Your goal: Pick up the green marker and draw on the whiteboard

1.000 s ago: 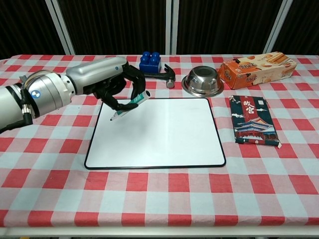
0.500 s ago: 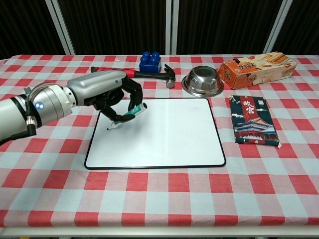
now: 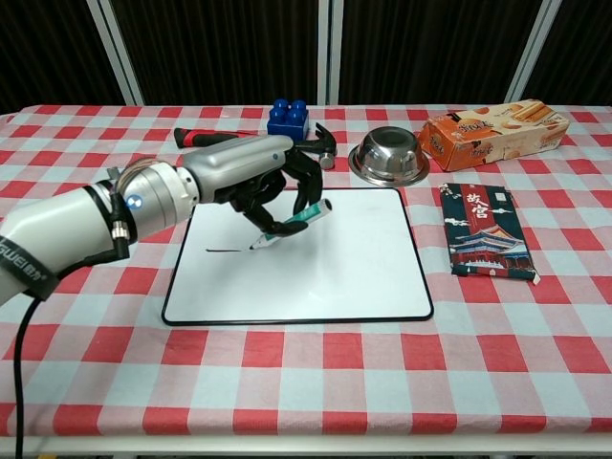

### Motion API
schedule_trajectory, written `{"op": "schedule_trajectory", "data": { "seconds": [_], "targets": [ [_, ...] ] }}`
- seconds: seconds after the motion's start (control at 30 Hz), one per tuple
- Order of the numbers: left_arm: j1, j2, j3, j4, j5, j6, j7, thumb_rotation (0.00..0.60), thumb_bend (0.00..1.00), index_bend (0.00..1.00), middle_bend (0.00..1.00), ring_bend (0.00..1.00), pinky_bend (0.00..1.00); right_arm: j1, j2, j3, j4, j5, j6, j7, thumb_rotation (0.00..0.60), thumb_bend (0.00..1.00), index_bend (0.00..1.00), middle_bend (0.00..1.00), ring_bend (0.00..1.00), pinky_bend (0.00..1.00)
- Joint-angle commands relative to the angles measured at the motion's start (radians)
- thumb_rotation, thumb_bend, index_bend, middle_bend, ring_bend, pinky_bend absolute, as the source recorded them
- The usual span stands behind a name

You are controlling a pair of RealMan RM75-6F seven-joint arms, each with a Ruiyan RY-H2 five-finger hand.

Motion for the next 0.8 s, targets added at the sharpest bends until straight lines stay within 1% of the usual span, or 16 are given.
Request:
{"op": "schedule_trajectory", "data": {
  "seconds": [0.03,0.17,0.27,0.43,0.8],
  "targets": [
    [-0.015,0.007,-0.016,-0.025,0.000,-0.001,0.009,0.600,0.40,0.54,0.56,0.79,0.89,-0.005,0.006,0.002,-0.002,0.002,0.008,0.005,0.600,0.16,0.05,0.12,0.03,0.14],
    [-0.013,0.043,-0.023,-0.067,-0.007,0.008,0.031,0.600,0.40,0.54,0.56,0.79,0.89,-0.007,0.006,0.002,0.000,-0.002,0.011,0.011,0.600,0.16,0.05,0.12,0.03,0.14],
    [-0.002,0.060,-0.023,-0.076,-0.026,0.002,0.039,0.600,0.40,0.54,0.56,0.79,0.89,-0.004,0.002,0.000,0.003,-0.003,0.002,0.014,0.600,0.16,0.05,0.12,0.03,0.14],
    [0.019,0.061,-0.014,-0.054,-0.056,-0.012,0.035,0.600,0.40,0.54,0.56,0.79,0.89,0.001,-0.003,0.000,0.005,-0.004,-0.005,0.014,0.600,0.16,0.05,0.12,0.03,0.14],
    [0.037,0.056,0.014,-0.046,-0.058,-0.024,0.025,0.600,0.40,0.54,0.56,0.79,0.89,0.005,-0.006,0.001,0.004,-0.007,-0.010,0.010,0.600,0.16,0.05,0.12,0.03,0.14]
  ]
}}
